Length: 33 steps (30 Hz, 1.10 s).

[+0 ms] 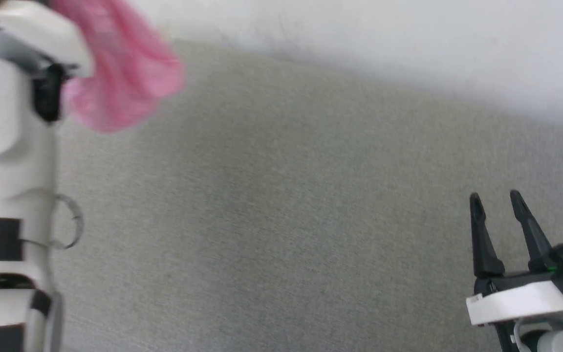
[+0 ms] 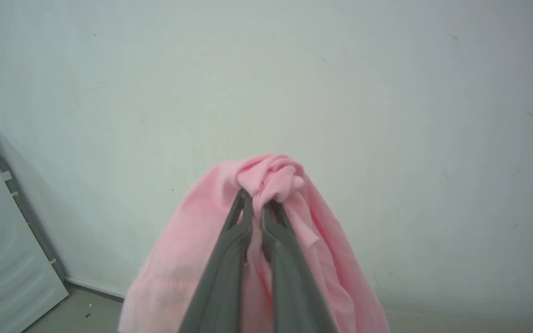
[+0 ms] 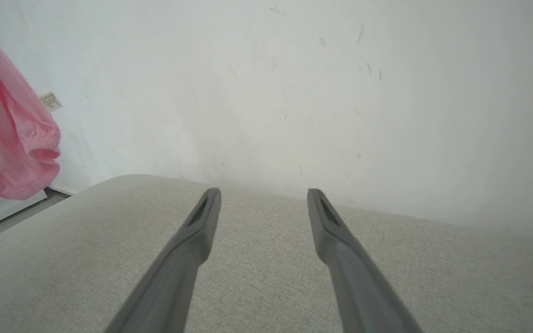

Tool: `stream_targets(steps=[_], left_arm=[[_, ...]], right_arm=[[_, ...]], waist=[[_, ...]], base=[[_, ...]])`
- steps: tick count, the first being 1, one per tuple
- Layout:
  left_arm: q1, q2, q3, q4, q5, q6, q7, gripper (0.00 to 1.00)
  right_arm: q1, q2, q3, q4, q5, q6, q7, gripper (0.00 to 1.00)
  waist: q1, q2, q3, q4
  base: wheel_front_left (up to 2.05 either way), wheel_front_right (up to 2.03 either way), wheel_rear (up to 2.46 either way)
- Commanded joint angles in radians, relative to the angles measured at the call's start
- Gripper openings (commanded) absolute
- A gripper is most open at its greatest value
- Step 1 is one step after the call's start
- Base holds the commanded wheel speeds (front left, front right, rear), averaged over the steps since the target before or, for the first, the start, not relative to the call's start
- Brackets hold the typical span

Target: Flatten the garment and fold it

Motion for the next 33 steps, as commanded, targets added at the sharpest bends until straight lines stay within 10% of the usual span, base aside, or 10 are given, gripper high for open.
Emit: stream_targets(steps=[1,11,22,33], left_arm=[[-0.001,-0.014,-0.007,-0.017,0.005,-0.004,-0.010,0.00],[0.194,-0.167,-0.093,-0.327,-0.039,-0.028,0.053,0.00],[0.634,-0.228,-0.164,-0.771,-0.119,0.006,0.220,0.00],[0.868,-0.251,-0.215,-0.898,-0.173,0.057,0.254,0.00]], right_arm=[[0.012,0.002,-0.004,0.004,0.008,-0.001,-0.007,1.00],[0.062,0.002,-0.013,0.025,0.038,-0.001,-0.028,1.00],[0.073,0.002,-0.027,0.012,0.025,-0.001,-0.013,1.00],[0.060,0.002,-0.028,0.006,0.030,-0.001,0.002,1.00]], waist=[[0.0003,0.0000,-0.090,0.070],[0.0003,0.0000,-0.169,0.024],[0.0003,0.0000,-0.150,-0.198],[0.0003,0.0000,-0.089,-0.419]], base=[[0.00,0.00,0.00],[0.00,0.00,0.00],[0.00,0.00,0.00],[0.00,0.00,0.00]])
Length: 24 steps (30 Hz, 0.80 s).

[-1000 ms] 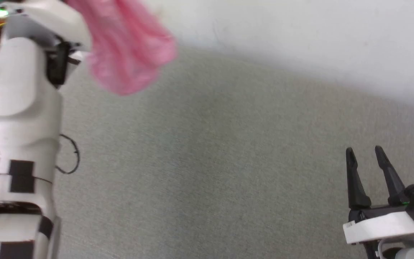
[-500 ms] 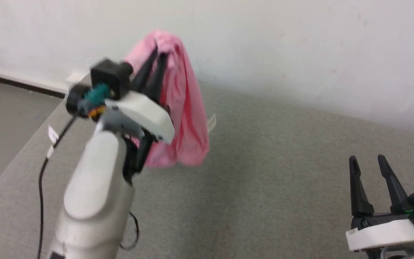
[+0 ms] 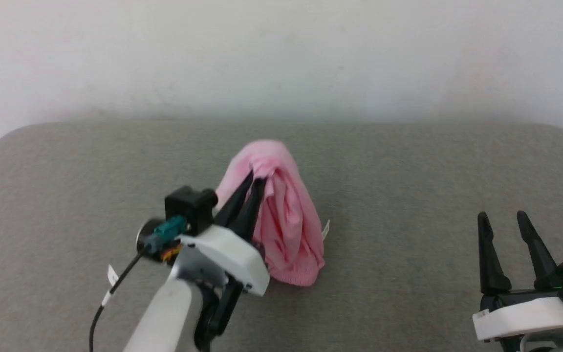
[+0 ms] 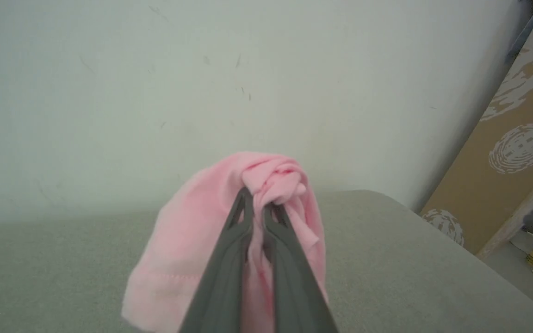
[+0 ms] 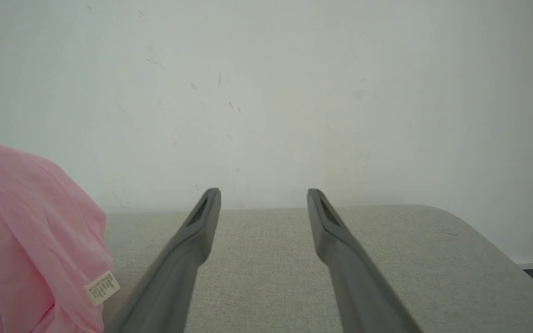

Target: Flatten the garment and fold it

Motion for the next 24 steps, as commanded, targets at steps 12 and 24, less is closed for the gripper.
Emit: stream_targets(steps=[12,24], left_arm=[[0.177,0.034,0.065,0.156,-0.032,0.058,-0.097,1.00],[0.189,0.014,0.109,0.039,0.008,0.076,-0.309,1.00]], right_arm=[[-0.020,0.002,0.020,0.033,0.012,-0.001,-0.015,1.00],[-0.003,0.002,0.013,0.039,0.005,-0.001,-0.016,1.00]], waist=[[0.0000,-0.0001,0.085,-0.196],[0.0000,-0.0001,0.034,-0.147]], base=[[0.00,0.00,0.00],[0.00,0.00,0.00]])
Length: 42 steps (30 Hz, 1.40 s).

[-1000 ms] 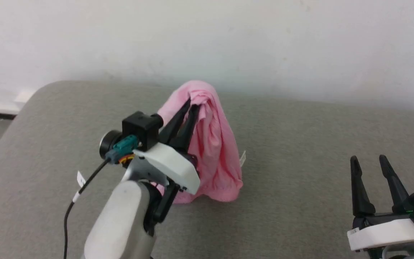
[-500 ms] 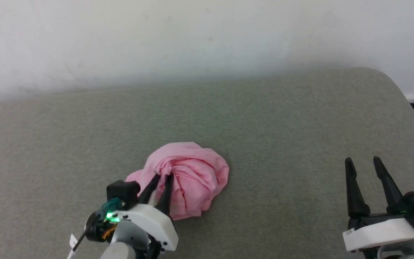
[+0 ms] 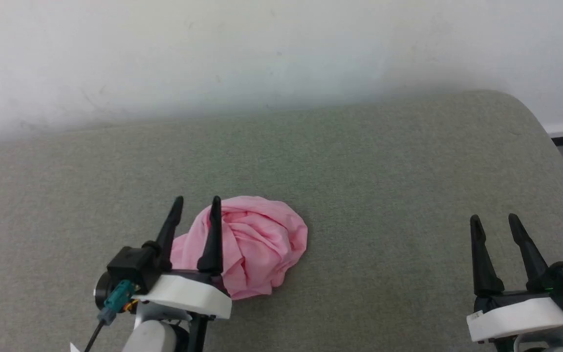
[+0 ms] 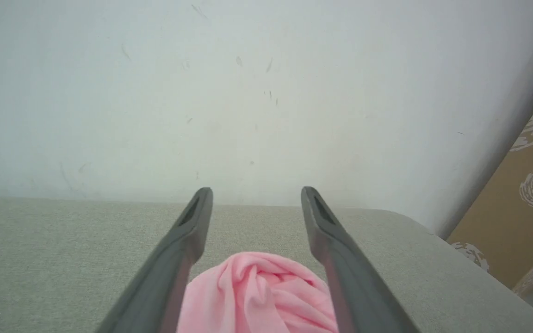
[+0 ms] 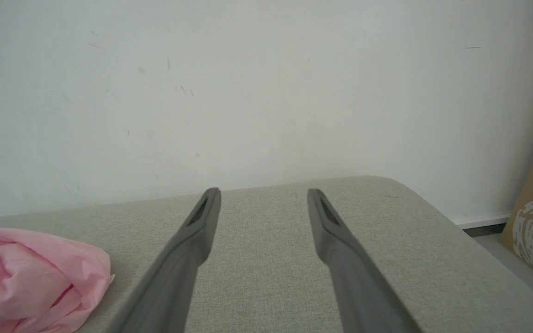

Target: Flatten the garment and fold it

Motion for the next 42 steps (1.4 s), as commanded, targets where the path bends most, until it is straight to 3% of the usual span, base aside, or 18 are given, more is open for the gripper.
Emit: stream_targets(steps=[1,10,23,35,41,42], left_arm=[[0.018,0.004,0.012,-0.011,0.015,0.012,-0.008,1.00],[0.079,0.055,0.106,-0.006,0.010,0.051,-0.012,1.00],[0.147,0.122,0.133,-0.035,-0.008,0.041,0.033,1.00],[0.099,0.092,0.086,-0.060,-0.008,0.032,0.030,1.00],[0.074,0.079,0.069,-0.040,-0.007,0.025,0.020,1.00],[0.071,0.078,0.067,-0.035,-0.008,0.024,0.018,1.00]], right_arm=[[0.009,0.002,0.000,-0.007,-0.003,-0.001,0.002,1.00],[0.023,0.002,0.015,-0.028,-0.006,-0.001,0.022,1.00],[0.016,0.002,0.091,0.006,0.027,-0.001,0.122,1.00],[-0.279,0.002,0.412,0.230,0.082,-0.001,0.450,1.00],[-0.409,-0.003,0.525,0.377,0.129,-0.001,0.553,1.00],[-0.422,-0.003,0.528,0.398,0.140,-0.001,0.558,0.49]], waist=[[0.0000,0.0000,-0.017,0.023],[0.0000,0.0000,-0.031,0.059],[0.0000,0.0000,-0.039,0.100],[0.0000,0.0000,0.018,0.162],[0.0000,0.0000,0.036,0.195],[0.0000,0.0000,0.038,0.198]], base=[[0.00,0.00,0.00],[0.00,0.00,0.00],[0.00,0.00,0.00],[0.00,0.00,0.00],[0.00,0.00,0.00],[0.00,0.00,0.00]])
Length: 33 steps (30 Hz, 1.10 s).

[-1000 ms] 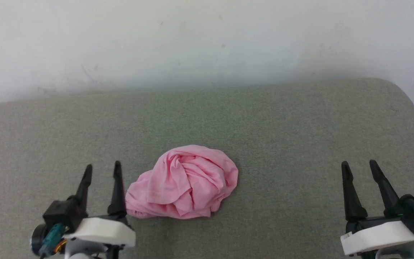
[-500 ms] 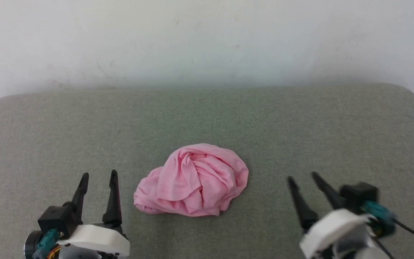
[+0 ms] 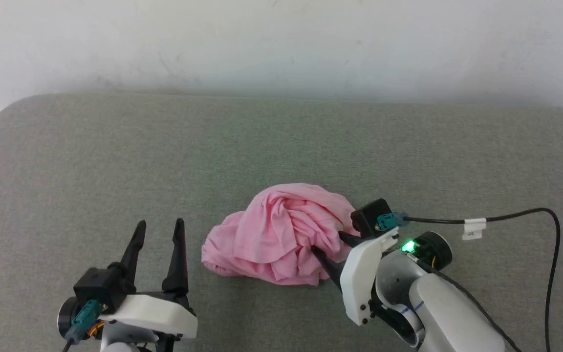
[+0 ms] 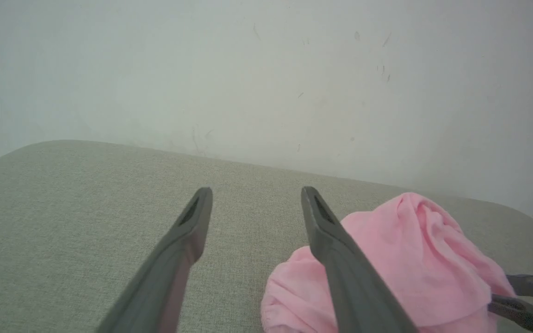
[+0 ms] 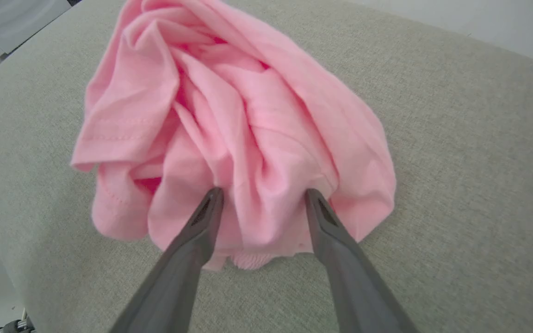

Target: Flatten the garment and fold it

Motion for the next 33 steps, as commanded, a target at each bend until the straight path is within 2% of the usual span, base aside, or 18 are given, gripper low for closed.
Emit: stream_targets(steps=[1,4,8,13,18,19,20,21,28,31,33], left_arm=[[-0.019,-0.003,-0.001,0.005,0.001,-0.004,-0.007,1.00],[-0.022,-0.004,0.003,0.018,-0.002,-0.005,-0.013,1.00],[-0.017,-0.005,0.010,0.027,-0.003,0.000,-0.020,1.00],[-0.007,-0.005,0.017,0.033,-0.005,0.007,-0.024,1.00],[0.006,-0.005,0.020,0.033,-0.006,0.015,-0.026,1.00],[0.008,-0.005,0.020,0.032,-0.005,0.016,-0.027,1.00],[0.009,-0.006,0.019,0.030,-0.006,0.017,-0.027,1.00],[0.010,-0.006,0.018,0.030,-0.006,0.017,-0.027,1.00],[0.008,-0.006,0.011,0.036,-0.008,0.015,-0.028,1.00],[0.008,-0.006,0.009,0.037,-0.009,0.016,-0.029,1.00],[0.008,-0.006,0.010,0.037,-0.011,0.018,-0.029,1.00]], right_arm=[[-0.016,-0.002,0.005,0.012,0.008,-0.001,0.001,0.00],[-0.033,-0.007,-0.001,0.037,0.013,-0.001,-0.032,0.00],[-0.005,-0.022,-0.073,0.007,0.002,-0.001,-0.122,0.00],[0.125,-0.039,-0.247,-0.098,-0.030,-0.001,-0.188,0.00],[0.323,-0.031,-0.421,-0.187,-0.064,-0.001,-0.127,0.00],[0.355,-0.028,-0.435,-0.201,-0.071,-0.001,-0.113,0.09],[0.378,-0.025,-0.447,-0.218,-0.075,-0.001,-0.110,0.65],[0.396,-0.022,-0.453,-0.237,-0.080,-0.001,-0.110,1.00],[0.444,-0.016,-0.447,-0.467,-0.108,-0.001,-0.127,1.00],[0.449,-0.044,-0.395,-0.538,-0.115,-0.001,-0.048,1.00],[0.433,-0.084,-0.338,-0.542,-0.111,-0.001,0.028,1.00]], waist=[[-0.0001,0.0000,0.009,0.011],[-0.0001,0.0000,0.010,0.012],[-0.0001,0.0000,0.002,-0.001],[-0.0001,0.0000,-0.014,-0.023],[-0.0001,0.0000,-0.026,-0.044],[-0.0001,0.0000,-0.026,-0.048],[-0.0001,0.0000,-0.025,-0.052],[-0.0001,0.0000,-0.024,-0.055],[-0.0001,0.0000,-0.029,-0.061],[-0.0001,0.0000,-0.033,-0.061],[-0.0001,0.0000,-0.031,-0.062]], base=[[0.00,0.00,0.00],[0.00,0.00,0.00],[0.00,0.00,0.00],[0.00,0.00,0.00],[0.00,0.00,0.00],[0.00,0.00,0.00],[0.00,0.00,0.00],[0.00,0.00,0.00],[0.00,0.00,0.00],[0.00,0.00,0.00],[0.00,0.00,0.00]])
